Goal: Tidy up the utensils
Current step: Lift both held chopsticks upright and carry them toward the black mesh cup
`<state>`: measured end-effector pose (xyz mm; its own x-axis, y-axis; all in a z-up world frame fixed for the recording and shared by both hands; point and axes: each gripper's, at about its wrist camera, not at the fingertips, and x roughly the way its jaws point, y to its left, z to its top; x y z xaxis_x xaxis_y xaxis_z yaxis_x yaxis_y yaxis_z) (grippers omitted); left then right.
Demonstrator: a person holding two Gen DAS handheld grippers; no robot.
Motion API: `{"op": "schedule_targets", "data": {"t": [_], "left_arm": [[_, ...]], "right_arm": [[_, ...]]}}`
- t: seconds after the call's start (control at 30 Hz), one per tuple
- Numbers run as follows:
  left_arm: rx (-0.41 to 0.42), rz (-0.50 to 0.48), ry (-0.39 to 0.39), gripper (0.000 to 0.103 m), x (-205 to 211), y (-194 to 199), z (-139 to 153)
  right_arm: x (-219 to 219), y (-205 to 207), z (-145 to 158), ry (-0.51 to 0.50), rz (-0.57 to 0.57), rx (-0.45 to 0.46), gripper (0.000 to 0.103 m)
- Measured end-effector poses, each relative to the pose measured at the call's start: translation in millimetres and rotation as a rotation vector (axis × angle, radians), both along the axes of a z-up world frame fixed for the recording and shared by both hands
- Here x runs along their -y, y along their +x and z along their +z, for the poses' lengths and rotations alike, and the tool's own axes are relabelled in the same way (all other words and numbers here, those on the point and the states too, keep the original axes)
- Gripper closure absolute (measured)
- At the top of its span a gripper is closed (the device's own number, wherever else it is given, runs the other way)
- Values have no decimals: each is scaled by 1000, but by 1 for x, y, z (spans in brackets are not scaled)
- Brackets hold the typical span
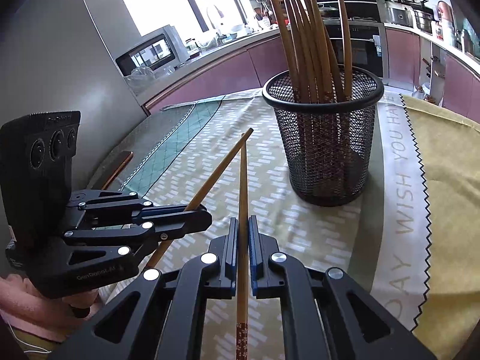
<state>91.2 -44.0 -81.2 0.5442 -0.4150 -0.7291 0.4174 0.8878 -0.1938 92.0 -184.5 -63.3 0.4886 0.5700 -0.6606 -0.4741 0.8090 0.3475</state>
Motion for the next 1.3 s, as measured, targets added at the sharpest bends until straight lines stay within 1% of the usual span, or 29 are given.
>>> {"op": "schedule_targets", "data": {"t": [0.3, 0.63, 0.93, 1.3], "left_arm": [[21, 12, 3, 96, -3, -1, 5], [56, 25, -11, 96, -12, -6, 18], [97, 21, -26, 96, -16, -13, 36], [144, 26, -23, 96, -8, -19, 47]], "right_arm": [[6, -4, 3, 23, -14, 11, 97], [12, -14, 11, 32, -13, 40, 97], [20, -24, 27, 50, -23, 90, 97], [29, -29, 41, 60, -46, 137, 97]]}}
